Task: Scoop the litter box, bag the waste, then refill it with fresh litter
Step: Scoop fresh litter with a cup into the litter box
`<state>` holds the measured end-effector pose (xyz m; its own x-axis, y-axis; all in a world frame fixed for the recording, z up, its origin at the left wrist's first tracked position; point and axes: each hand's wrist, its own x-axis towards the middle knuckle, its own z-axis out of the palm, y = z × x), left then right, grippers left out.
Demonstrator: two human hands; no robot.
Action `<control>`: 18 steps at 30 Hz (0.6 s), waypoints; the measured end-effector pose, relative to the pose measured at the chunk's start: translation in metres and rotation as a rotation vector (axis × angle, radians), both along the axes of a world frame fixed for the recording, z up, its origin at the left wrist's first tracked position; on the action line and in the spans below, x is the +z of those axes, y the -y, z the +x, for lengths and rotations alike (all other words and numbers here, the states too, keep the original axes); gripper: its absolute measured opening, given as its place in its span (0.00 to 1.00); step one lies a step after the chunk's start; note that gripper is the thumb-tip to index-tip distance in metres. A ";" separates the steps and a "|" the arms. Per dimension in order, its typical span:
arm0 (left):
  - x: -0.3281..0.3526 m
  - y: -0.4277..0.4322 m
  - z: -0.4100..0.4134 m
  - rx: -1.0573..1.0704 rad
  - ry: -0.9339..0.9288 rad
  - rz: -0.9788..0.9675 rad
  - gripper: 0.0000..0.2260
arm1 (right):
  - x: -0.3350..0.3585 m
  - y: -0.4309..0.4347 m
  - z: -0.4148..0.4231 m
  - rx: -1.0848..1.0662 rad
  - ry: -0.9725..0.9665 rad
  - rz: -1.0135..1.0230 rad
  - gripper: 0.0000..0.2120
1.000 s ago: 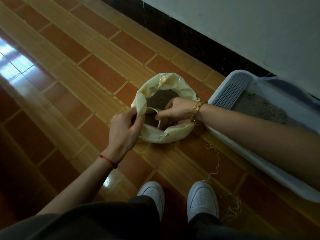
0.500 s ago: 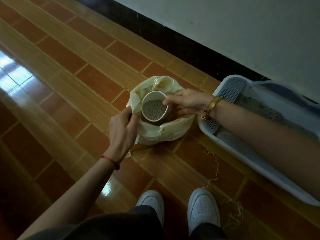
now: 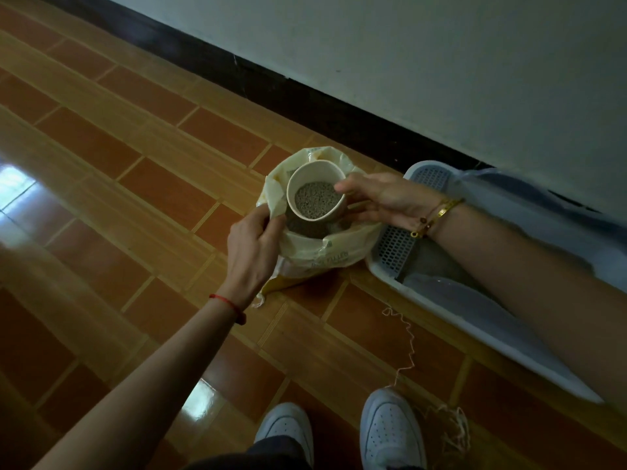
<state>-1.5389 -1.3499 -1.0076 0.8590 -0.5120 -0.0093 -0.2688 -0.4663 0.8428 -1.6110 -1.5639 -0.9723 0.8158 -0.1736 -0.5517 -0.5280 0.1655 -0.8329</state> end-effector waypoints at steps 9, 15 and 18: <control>0.003 0.013 -0.003 0.024 0.032 0.026 0.11 | 0.013 0.002 -0.028 -0.128 0.062 0.018 0.15; 0.002 0.014 -0.007 0.000 0.082 0.052 0.19 | 0.015 0.004 -0.046 -0.221 0.092 0.061 0.12; 0.002 0.016 -0.013 -0.029 0.112 0.064 0.19 | 0.016 0.012 -0.058 -0.272 0.096 0.084 0.12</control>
